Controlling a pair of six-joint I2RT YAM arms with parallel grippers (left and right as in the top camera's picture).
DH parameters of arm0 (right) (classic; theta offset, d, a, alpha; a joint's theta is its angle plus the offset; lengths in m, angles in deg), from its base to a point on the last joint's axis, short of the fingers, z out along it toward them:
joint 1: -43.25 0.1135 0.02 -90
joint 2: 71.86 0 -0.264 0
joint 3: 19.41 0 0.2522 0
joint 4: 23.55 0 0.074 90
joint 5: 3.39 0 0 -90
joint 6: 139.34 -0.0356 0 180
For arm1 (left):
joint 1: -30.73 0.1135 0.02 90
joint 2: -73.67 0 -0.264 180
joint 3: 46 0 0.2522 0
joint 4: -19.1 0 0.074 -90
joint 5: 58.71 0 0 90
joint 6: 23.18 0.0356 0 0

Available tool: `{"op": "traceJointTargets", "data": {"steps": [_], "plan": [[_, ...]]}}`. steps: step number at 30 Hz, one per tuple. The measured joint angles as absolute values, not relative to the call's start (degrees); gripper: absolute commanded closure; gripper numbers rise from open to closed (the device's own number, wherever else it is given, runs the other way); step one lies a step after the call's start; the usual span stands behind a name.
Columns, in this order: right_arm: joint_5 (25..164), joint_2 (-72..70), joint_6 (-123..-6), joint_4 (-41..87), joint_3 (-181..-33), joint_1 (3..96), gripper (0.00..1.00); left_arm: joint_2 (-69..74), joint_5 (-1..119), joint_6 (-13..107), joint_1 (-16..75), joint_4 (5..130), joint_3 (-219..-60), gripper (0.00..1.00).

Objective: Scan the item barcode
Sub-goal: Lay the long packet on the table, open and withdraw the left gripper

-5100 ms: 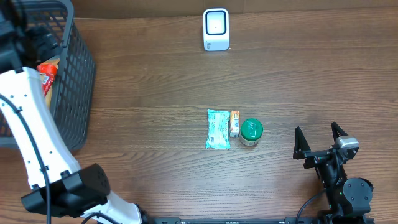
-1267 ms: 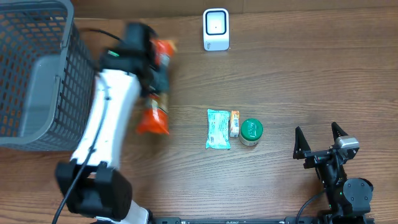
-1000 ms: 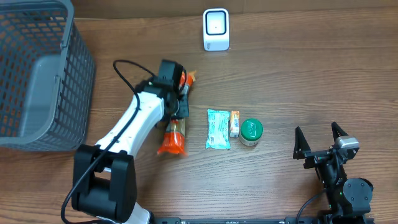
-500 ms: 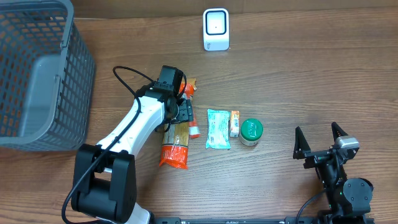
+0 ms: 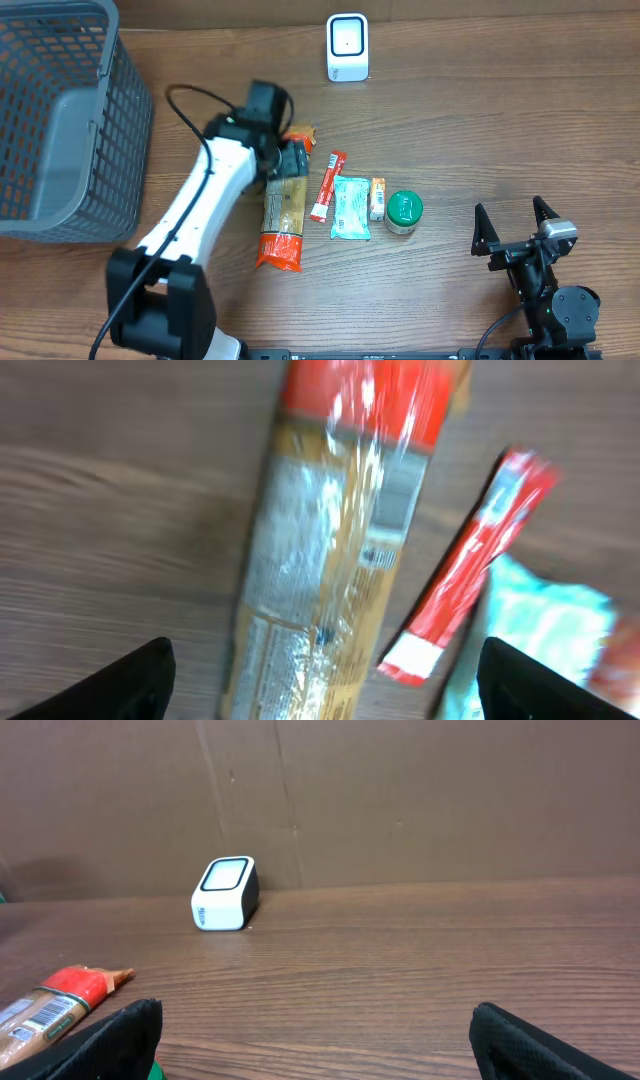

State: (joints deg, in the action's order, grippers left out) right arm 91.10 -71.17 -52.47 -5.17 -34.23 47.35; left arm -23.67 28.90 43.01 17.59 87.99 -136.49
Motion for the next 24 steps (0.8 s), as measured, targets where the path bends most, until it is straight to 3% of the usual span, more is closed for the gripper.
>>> {"op": "traceJointTargets", "data": {"steps": [4,7,14,24], "plan": [[91.1,-71.17,-52.47,-5.12,-34.23,47.35,0.0,-22.82,28.92,43.18,21.54,93.92,-143.9,0.08],[91.08,-71.17,-52.52,-5.14,-34.23,47.35,0.0,-22.32,28.88,43.69,26.75,96.3,-147.05,0.0],[91.1,-71.17,-52.52,-5.14,-34.23,47.35,0.0,-22.27,28.03,44.95,36.58,98.68,-147.33,0.0],[91.08,-71.17,-52.52,-5.12,-34.23,47.35,0.0,-22.27,28.0,44.95,37.96,98.68,-147.33,0.0]]}}
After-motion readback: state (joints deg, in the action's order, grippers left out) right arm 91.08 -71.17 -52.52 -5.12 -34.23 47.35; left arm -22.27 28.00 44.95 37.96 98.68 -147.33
